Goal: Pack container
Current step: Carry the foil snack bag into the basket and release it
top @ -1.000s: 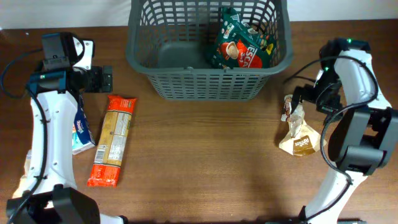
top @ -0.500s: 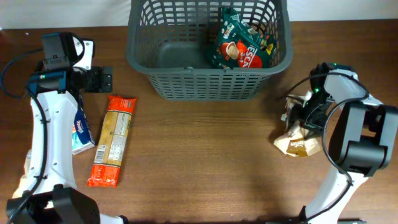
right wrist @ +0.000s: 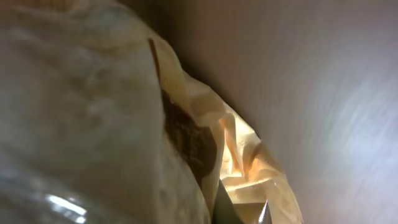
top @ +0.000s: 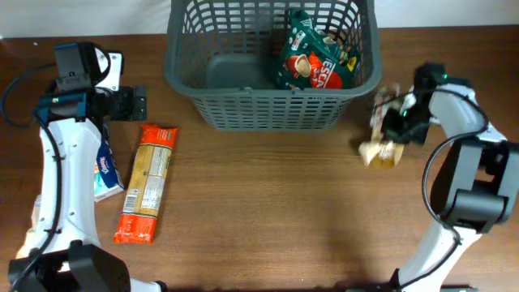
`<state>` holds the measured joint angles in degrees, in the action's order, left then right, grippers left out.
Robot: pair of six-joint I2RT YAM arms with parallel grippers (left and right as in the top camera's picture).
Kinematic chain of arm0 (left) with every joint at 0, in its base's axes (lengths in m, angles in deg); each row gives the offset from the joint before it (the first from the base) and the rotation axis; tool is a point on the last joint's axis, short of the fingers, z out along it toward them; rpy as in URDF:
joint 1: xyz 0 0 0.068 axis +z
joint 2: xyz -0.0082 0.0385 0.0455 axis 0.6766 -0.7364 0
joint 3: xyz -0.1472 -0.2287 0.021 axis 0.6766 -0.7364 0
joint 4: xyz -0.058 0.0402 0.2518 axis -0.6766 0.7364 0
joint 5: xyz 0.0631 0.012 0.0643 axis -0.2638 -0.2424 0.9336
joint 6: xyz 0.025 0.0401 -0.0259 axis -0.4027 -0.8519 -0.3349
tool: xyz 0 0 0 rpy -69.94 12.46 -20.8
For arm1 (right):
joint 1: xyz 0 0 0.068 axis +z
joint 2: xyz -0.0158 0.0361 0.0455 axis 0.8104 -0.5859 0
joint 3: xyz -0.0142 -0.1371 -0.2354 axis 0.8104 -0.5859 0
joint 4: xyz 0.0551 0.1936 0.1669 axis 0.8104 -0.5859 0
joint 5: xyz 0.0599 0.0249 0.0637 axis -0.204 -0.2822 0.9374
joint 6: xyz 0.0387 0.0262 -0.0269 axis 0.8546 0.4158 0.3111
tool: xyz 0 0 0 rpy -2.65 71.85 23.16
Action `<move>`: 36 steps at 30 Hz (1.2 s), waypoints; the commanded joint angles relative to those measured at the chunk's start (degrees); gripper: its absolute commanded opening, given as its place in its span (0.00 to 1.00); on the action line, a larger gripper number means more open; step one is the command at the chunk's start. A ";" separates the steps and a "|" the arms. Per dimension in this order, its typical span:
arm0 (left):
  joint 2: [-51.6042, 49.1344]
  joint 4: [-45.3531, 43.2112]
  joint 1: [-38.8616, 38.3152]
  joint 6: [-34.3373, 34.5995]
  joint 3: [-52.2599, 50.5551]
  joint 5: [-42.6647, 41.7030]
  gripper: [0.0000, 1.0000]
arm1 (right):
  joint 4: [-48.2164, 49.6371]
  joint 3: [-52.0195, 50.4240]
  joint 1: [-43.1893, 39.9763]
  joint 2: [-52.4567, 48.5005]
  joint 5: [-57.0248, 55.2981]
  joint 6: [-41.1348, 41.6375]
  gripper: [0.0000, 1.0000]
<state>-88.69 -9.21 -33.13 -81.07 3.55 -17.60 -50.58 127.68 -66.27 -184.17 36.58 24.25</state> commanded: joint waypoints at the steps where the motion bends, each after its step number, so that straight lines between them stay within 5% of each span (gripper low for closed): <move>1: -0.28 -0.09 0.11 -1.16 0.28 -0.42 0.99 | 2.69 10.32 -3.65 -0.57 -5.49 0.11 0.04; 9: -0.28 -0.09 0.11 -1.14 0.28 -0.42 0.99 | 15.69 31.28 -6.14 -0.57 7.23 9.46 0.04; 18: -0.28 -0.04 0.09 -1.14 0.28 -0.44 0.99 | 52.41 44.44 7.02 -0.57 33.11 25.99 0.04; 24: -0.28 -0.04 0.09 -1.14 0.28 -0.42 0.99 | 43.04 43.91 22.05 -0.83 33.48 14.67 0.04; 31: -0.28 -0.04 0.09 -1.14 0.28 -0.42 0.99 | 20.39 43.89 35.50 -2.84 14.27 -7.39 0.04; 32: -0.28 -0.04 0.09 -1.16 0.28 -0.42 0.99 | 17.81 43.89 36.70 -3.26 12.13 -9.51 0.13; 33: -0.28 -0.04 0.09 -1.14 0.28 -0.44 0.99 | 16.83 43.89 36.96 -3.52 11.76 -10.12 0.36; 34: -0.28 -0.04 0.09 -1.16 0.28 -0.44 0.99 | 15.67 43.89 37.20 -3.65 11.87 -10.64 0.63; 35: -0.28 -0.07 0.11 -1.14 0.28 -0.44 0.99 | 14.95 43.89 37.20 -3.76 11.87 -10.73 1.00; 36: -0.28 -0.07 0.09 -1.16 0.28 -0.44 1.00 | 13.09 43.89 36.96 -3.80 11.87 -10.73 0.99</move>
<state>-88.73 -9.19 -33.13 -81.48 3.55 -17.60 -35.74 170.95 -28.48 -188.06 52.67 18.21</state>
